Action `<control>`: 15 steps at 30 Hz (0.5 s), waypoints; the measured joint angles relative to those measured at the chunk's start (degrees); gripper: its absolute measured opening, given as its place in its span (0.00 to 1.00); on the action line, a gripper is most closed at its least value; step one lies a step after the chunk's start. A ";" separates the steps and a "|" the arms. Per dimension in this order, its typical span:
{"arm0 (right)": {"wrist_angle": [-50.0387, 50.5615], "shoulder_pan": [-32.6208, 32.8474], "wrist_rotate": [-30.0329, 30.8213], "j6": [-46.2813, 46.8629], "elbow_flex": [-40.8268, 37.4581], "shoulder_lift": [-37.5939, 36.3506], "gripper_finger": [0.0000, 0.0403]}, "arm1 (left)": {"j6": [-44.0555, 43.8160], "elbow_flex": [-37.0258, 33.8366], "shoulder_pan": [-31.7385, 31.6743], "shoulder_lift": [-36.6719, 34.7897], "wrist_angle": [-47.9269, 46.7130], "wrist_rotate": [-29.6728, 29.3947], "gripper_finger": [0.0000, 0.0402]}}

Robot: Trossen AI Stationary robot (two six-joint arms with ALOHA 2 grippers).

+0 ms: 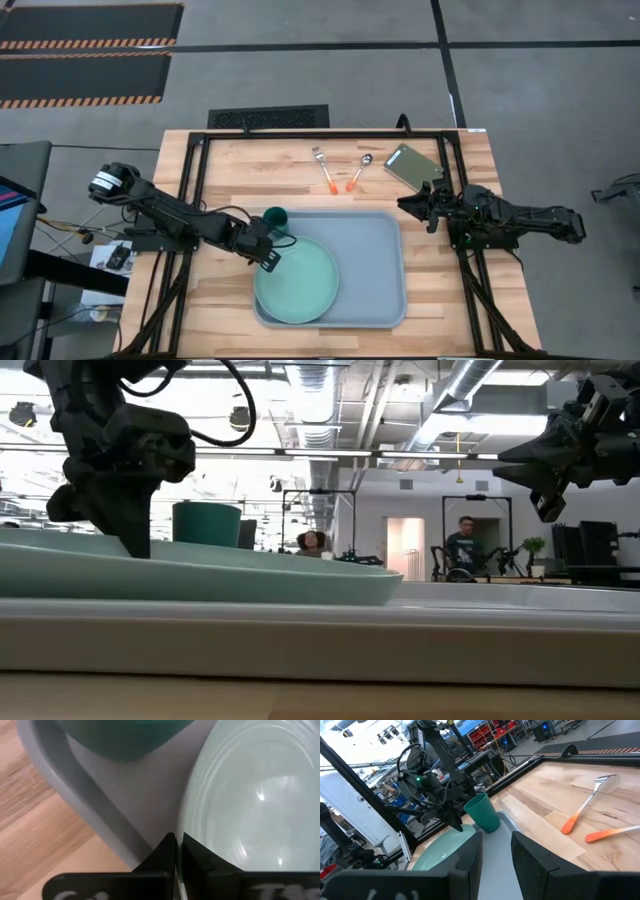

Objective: Pick and place plate/cup/fork/spoon on tray
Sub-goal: Put the green plate on the gray tray to the bottom of the green cup, then put the orange fork on the gray tray to the right of the green plate

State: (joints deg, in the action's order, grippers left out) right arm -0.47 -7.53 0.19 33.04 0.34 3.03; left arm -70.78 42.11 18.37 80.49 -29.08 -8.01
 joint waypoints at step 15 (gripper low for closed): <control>0.00 0.00 -0.04 0.00 0.02 0.00 0.32 | -0.42 0.00 0.00 -0.31 -2.28 -1.51 0.42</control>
State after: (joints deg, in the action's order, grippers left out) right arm -0.47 -7.53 0.14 33.04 0.36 3.03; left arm -71.20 42.11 18.37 80.18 -31.36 -9.52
